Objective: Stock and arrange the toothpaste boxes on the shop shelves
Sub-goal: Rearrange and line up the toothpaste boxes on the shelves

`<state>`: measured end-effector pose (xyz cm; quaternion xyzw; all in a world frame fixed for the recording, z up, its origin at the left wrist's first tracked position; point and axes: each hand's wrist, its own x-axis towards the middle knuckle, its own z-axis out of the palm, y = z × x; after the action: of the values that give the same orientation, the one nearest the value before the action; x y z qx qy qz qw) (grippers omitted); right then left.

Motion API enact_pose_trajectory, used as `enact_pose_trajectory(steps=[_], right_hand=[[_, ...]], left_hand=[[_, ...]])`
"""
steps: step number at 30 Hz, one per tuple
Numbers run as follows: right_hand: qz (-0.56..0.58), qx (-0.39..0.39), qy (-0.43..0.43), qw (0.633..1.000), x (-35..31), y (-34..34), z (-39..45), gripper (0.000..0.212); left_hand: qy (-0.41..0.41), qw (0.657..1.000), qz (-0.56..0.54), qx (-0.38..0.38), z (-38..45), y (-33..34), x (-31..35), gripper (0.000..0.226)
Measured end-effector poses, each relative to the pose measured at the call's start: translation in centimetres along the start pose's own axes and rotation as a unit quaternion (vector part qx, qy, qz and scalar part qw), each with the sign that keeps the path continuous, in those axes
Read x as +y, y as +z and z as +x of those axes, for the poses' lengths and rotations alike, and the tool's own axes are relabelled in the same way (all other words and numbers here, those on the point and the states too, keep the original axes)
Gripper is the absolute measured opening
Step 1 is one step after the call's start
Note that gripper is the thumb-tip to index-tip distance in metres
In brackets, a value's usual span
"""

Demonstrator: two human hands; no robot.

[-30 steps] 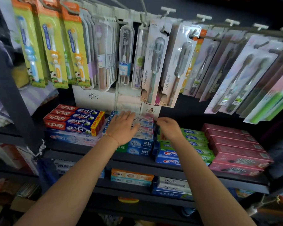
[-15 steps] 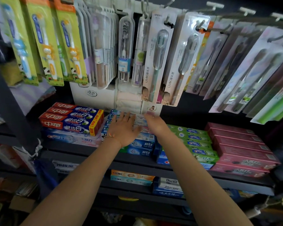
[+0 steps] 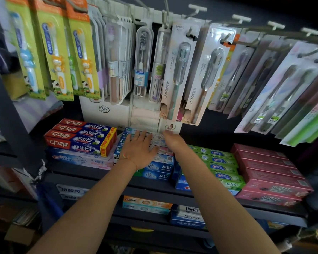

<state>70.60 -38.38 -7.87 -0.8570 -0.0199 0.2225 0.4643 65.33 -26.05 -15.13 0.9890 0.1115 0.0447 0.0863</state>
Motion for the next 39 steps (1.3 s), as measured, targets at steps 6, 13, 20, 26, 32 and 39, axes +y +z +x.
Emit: enact_pose_trajectory(steps=[6, 13, 20, 26, 32, 39], right_hand=[[0.003, -0.017, 0.001, 1.000, 0.3, -0.8, 0.5, 0.029], [0.022, -0.015, 0.009, 1.000, 0.2, -0.5, 0.9, 0.049], [0.037, -0.027, 0.004, 0.999, 0.0, -0.4, 0.7, 0.026], [-0.016, -0.004, -0.052, 0.999, -0.1, 0.2, 0.1, 0.039], [-0.049, 0.080, -0.116, 0.989, 3.3, 2.3, -1.7, 0.056], [-0.188, 0.143, -0.290, 0.927, 7.1, 3.4, -3.1, 0.052]], left_hand=[[0.003, 1.000, -0.001, -0.008, -0.1, -0.1, 0.0, 0.070], [0.007, 1.000, -0.005, -0.012, -0.1, -0.3, 0.0, 0.069], [0.005, 1.000, -0.004, -0.011, -0.1, -0.2, -0.1, 0.070], [0.007, 1.000, -0.006, -0.006, -0.1, -0.4, 0.0, 0.070], [0.004, 1.000, -0.009, 0.030, -1.1, -1.9, 0.0, 0.062], [-0.040, 0.998, -0.009, 0.042, -4.3, -1.4, -1.0, 0.068]])
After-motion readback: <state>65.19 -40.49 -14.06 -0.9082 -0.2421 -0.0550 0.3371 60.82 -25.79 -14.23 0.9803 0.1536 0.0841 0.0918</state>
